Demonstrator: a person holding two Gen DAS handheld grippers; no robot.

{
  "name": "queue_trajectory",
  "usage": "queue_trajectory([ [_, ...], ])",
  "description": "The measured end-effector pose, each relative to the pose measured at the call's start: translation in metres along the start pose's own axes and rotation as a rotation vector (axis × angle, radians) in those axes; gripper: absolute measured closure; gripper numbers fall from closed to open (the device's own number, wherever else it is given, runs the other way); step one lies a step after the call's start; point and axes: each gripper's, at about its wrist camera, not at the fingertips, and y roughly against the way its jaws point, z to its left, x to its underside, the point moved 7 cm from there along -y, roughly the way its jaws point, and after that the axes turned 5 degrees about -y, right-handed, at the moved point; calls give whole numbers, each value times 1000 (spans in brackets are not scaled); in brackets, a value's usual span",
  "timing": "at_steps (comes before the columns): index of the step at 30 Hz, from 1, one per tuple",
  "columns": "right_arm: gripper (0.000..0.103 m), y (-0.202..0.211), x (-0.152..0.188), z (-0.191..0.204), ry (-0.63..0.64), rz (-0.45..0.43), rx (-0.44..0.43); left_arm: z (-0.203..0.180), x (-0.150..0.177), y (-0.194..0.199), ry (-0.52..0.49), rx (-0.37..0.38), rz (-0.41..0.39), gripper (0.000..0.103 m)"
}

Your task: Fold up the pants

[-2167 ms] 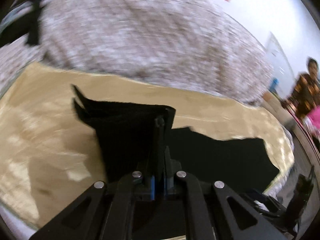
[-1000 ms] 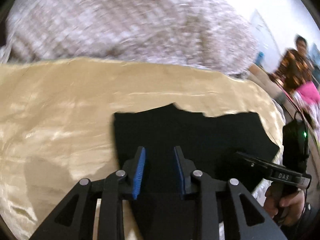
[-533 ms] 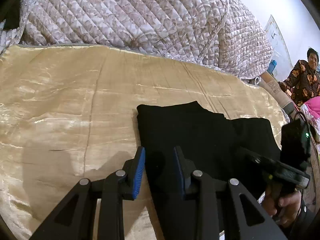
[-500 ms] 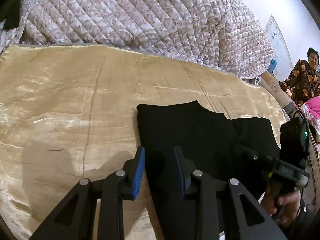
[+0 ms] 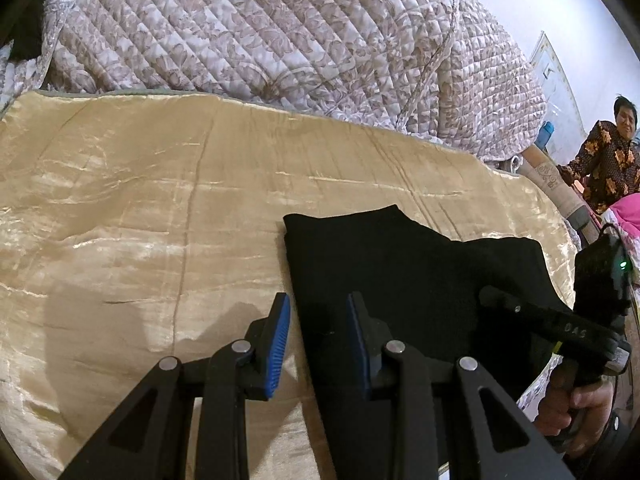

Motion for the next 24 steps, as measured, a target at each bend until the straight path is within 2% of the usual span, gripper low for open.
queue_trajectory([
  [3,101,2,0,-7,-35,-9,4,-1,1,0,5,7,7,72],
  [6,101,15,-8,6,10,-53,-9,-3,0,1,-9,9,0,72],
  [9,101,9,-7,-6,4,-40,46,-6,1,-3,-14,14,13,72],
  [14,101,-1,-5,-19,-26,-6,80,-12,4,-7,-29,23,33,72],
  [18,101,18,-11,4,43,-74,31,-19,-3,2,-50,33,-11,72],
  [19,101,14,-11,-1,50,-65,55,-20,-3,2,-54,36,-15,72],
  [21,100,-1,-5,-17,14,-2,102,-21,-1,-3,-50,40,5,72],
  [22,100,-4,-3,-23,-12,12,97,-21,2,-6,-45,44,21,72],
  [24,100,6,-6,-21,-4,-32,110,-22,8,-10,-41,52,46,72],
])
